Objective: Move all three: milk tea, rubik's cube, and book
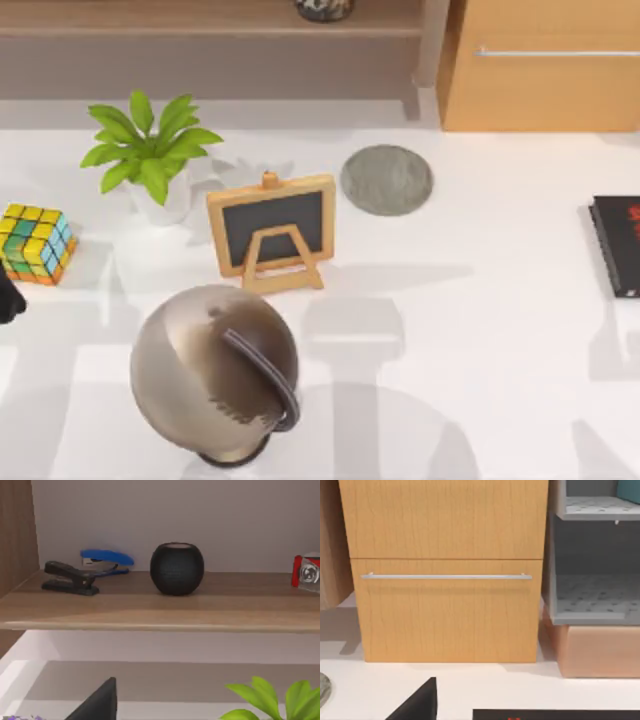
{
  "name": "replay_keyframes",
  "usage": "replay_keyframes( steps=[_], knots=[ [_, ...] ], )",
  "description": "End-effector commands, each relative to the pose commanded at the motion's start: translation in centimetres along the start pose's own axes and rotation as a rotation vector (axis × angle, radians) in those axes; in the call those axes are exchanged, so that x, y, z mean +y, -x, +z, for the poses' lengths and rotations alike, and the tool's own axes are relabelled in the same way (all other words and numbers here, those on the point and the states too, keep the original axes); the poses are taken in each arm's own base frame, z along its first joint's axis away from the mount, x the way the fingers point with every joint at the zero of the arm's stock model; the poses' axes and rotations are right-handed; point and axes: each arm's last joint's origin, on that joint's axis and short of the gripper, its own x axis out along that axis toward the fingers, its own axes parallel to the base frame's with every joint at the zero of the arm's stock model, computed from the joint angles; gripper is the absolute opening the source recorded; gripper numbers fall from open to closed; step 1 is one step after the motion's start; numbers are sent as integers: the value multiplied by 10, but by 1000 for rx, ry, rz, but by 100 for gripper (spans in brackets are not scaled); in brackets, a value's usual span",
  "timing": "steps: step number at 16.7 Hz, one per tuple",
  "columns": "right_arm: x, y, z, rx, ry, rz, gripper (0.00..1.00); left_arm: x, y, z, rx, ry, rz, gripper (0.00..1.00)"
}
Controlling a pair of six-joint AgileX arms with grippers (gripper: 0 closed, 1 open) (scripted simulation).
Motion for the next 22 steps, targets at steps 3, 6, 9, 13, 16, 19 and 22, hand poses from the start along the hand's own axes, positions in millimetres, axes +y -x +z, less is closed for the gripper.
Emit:
replay_keyframes(
  steps=[3, 6, 9, 13, 16, 19, 22],
  knots=[
    [0, 0, 0, 0, 0, 0, 100, -12, -28, 45, -24, 15, -7, 100],
    [0, 0, 0, 0, 0, 0, 100, -38, -80, 78, -5, 23, -12, 100],
    [0, 0, 0, 0, 0, 0, 100, -83, -148, 82, 36, 18, -15, 100],
    [0, 0, 0, 0, 0, 0, 100, -161, -225, 45, 82, -1, -16, 100],
    [0, 0, 0, 0, 0, 0, 100, -214, -256, 8, 85, -6, -17, 100],
    [0, 0, 0, 0, 0, 0, 100, -250, -269, -18, 77, -3, -16, 100],
    [0, 0, 0, 0, 0, 0, 100, -264, -272, -29, 72, 0, -16, 100]
  ],
)
